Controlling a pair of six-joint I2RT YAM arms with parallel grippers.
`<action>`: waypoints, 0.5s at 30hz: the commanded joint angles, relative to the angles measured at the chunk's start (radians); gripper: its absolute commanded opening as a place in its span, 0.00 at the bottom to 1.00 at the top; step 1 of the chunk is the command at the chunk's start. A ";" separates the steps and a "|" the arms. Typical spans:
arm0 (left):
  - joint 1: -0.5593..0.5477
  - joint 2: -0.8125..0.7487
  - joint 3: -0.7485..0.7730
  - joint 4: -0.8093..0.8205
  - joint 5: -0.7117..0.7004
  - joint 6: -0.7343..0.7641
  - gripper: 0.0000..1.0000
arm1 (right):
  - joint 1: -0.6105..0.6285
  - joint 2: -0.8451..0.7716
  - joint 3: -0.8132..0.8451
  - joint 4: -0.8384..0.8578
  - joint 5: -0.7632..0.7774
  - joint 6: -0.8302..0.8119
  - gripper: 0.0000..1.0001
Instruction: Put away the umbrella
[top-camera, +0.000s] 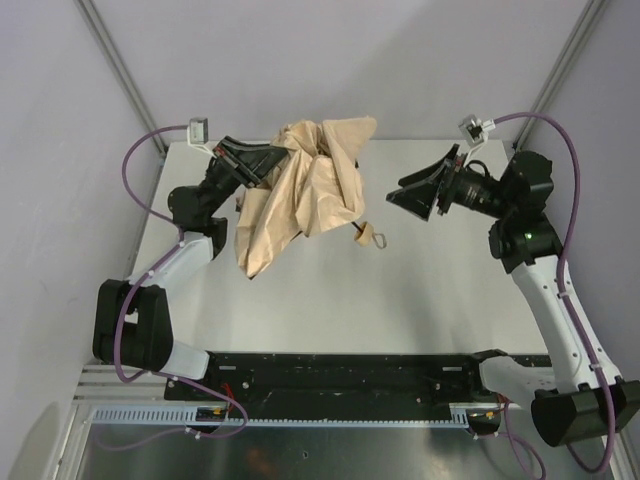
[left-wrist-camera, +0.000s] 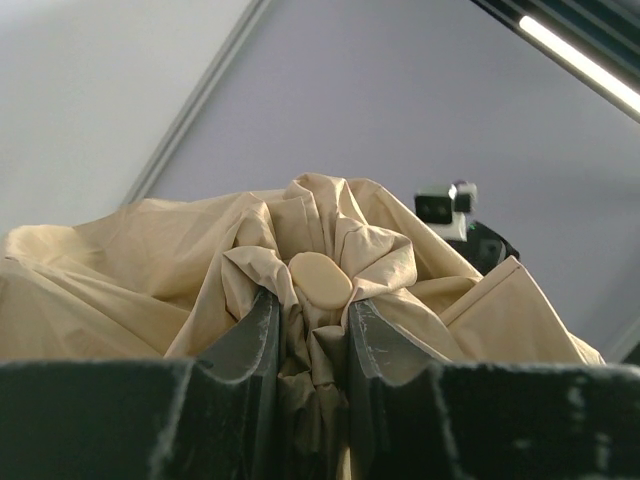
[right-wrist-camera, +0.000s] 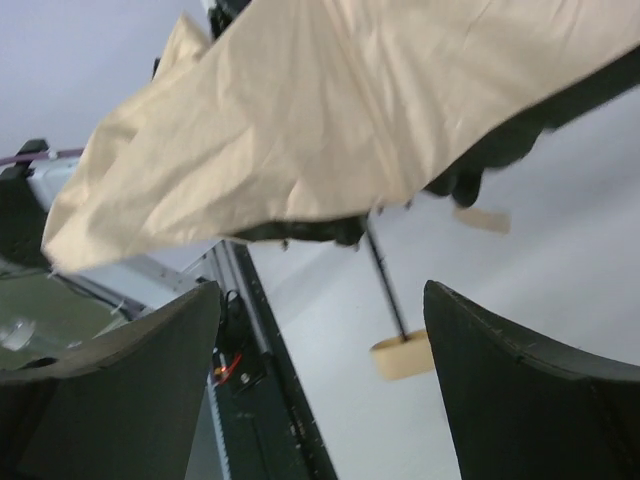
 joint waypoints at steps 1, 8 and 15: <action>-0.004 -0.029 0.013 0.297 0.103 -0.081 0.00 | -0.012 0.071 0.067 0.158 0.040 0.055 0.87; -0.021 -0.047 0.004 0.296 0.202 -0.122 0.00 | 0.151 0.170 0.115 0.239 0.106 0.024 0.95; -0.052 -0.030 0.021 0.298 0.247 -0.135 0.00 | 0.275 0.225 0.145 0.196 0.168 -0.014 0.99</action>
